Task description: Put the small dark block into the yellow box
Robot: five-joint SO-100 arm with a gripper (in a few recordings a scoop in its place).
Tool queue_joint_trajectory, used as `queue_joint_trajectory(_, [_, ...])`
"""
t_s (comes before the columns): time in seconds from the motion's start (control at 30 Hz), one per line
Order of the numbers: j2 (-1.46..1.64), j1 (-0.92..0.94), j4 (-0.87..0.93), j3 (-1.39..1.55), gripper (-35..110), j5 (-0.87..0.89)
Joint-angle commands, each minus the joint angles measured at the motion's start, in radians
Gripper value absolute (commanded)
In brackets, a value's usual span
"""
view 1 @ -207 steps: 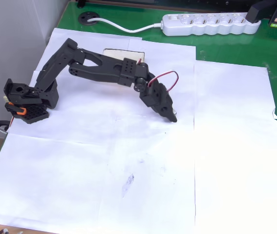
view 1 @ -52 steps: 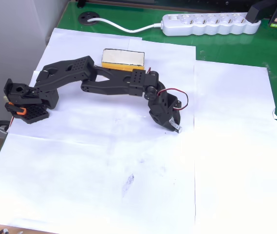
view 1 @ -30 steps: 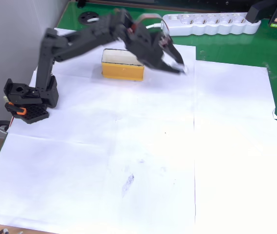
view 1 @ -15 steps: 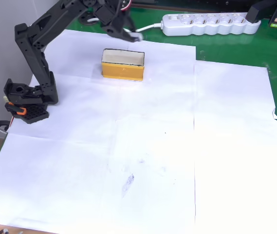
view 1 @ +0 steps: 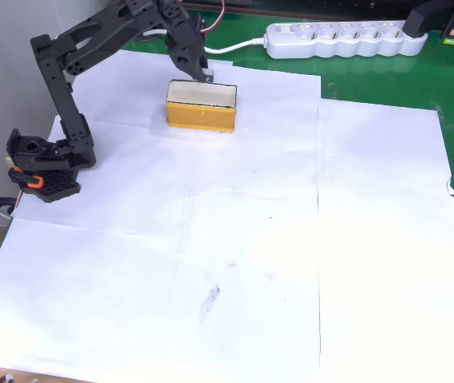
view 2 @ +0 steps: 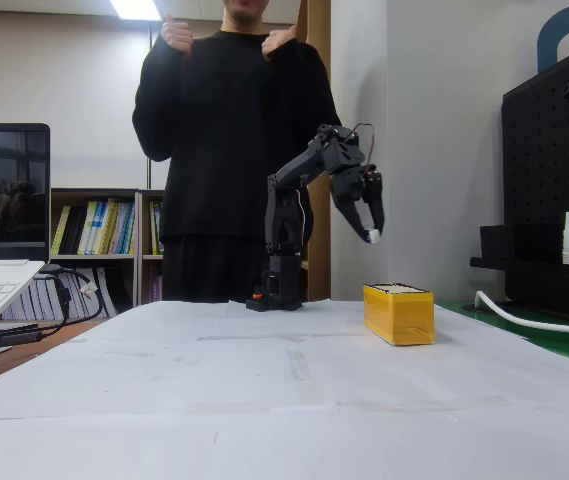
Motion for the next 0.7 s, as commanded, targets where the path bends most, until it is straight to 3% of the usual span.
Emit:
queue_joint_trajectory(0.0, [0.012,-0.049,0.018,0.005,0,-0.026])
queue_joint_trajectory(0.53, [0.087,-0.032,-0.067,-0.078,0,-0.1])
queue_joint_trajectory(0.67, [0.091,-0.034,-0.06,-0.067,20,-0.101])
